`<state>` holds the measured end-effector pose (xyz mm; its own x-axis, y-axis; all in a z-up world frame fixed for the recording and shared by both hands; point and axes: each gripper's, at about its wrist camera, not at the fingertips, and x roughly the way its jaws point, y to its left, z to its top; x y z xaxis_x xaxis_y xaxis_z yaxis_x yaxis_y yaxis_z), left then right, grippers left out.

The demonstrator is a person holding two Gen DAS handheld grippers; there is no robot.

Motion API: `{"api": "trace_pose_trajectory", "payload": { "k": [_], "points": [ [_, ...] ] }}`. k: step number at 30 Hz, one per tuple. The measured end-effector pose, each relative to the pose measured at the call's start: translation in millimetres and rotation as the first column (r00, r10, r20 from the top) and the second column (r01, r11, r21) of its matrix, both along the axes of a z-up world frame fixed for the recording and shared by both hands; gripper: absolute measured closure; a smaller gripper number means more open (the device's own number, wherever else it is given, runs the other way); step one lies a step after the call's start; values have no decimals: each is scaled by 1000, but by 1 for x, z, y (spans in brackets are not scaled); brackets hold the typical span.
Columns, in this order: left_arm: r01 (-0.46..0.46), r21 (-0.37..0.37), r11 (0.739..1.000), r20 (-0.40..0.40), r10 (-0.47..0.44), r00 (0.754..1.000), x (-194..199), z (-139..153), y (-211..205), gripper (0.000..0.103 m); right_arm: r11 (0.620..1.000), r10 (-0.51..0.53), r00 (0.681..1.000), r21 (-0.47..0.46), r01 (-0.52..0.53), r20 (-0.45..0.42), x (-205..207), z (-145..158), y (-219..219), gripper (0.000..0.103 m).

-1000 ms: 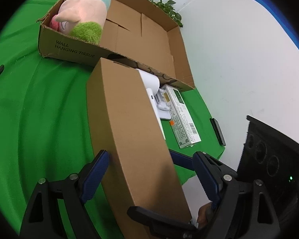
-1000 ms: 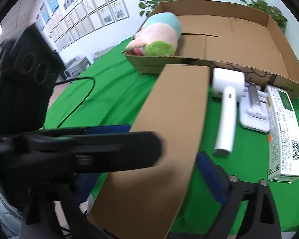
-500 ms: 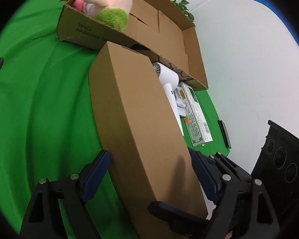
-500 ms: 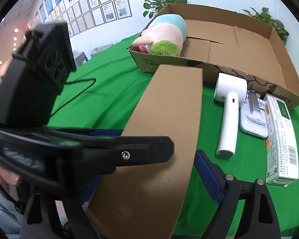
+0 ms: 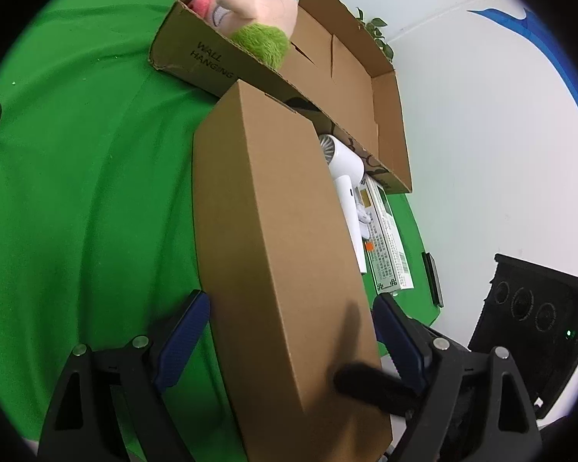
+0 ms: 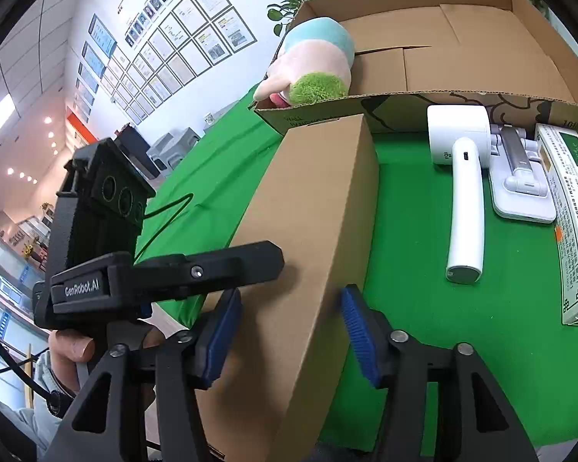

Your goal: Organize objects

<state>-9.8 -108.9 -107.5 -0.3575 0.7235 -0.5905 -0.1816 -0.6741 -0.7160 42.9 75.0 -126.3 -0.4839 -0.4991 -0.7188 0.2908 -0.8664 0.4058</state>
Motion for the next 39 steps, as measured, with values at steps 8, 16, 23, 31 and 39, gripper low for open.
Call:
{"api": "trace_pose_trajectory", "payload": {
  "k": [8,16,23,31,39],
  "points": [
    [45,-16,999,12,-45,999,3,0,16,17,964,72,995,261,-51,-71,20,7,-41,0],
    [115,2,993,-3,-115,993,10,1,36,19,902,24,994,430,23,-105,31,3,-35,14],
    [86,25,996,11,-86,996,13,0,28,19,936,-30,996,348,59,-90,35,8,-17,20],
    [41,57,998,45,-43,998,16,-5,22,19,989,-26,999,145,30,-25,35,16,-10,20],
    [-42,10,999,-23,42,999,22,17,0,39,999,-18,1000,37,17,16,31,17,-8,21]
  ]
}}
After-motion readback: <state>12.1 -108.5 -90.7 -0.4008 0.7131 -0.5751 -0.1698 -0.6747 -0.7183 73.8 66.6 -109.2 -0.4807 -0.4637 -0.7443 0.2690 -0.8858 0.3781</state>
